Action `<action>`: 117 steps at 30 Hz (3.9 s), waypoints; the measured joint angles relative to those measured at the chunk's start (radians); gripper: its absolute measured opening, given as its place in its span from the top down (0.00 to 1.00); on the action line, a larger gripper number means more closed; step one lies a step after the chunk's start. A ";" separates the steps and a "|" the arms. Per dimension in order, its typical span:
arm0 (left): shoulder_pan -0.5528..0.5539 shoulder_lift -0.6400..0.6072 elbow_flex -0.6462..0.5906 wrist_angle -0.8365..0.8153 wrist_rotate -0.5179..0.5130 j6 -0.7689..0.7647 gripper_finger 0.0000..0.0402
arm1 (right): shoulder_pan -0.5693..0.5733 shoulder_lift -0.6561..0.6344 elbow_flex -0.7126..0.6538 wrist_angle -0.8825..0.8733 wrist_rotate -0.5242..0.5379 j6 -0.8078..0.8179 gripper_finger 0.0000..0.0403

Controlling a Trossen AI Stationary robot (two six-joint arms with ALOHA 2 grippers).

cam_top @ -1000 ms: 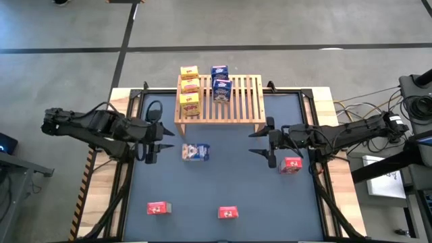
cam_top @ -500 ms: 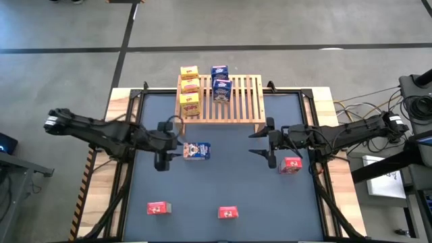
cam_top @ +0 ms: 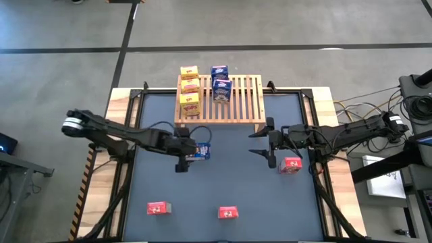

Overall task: Stack cereal on shelf
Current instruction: Put the blue cereal box aligned with the other blue cereal box on the shelf

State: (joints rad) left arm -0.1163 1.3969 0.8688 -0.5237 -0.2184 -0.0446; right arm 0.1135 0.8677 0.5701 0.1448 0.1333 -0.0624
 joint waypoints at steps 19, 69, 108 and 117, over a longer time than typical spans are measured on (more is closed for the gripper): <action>0.109 0.200 0.033 0.008 0.028 0.010 0.08 | 0.000 0.000 -0.015 -0.013 -0.001 0.012 0.38; -0.198 -0.004 0.069 0.060 -0.600 -0.253 0.30 | 0.077 0.015 -0.016 0.196 0.280 0.006 0.38; -0.270 0.262 0.175 0.672 -1.217 0.029 0.30 | 0.129 0.703 0.023 1.296 0.470 -0.048 0.38; -0.270 0.359 0.250 0.671 -1.312 0.115 0.30 | 0.128 0.773 0.120 1.296 0.472 -0.105 0.24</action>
State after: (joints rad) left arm -0.3866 1.7555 1.1188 0.1475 -1.5309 0.0701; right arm 0.2417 1.6402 0.6896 1.4404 0.6055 -0.1678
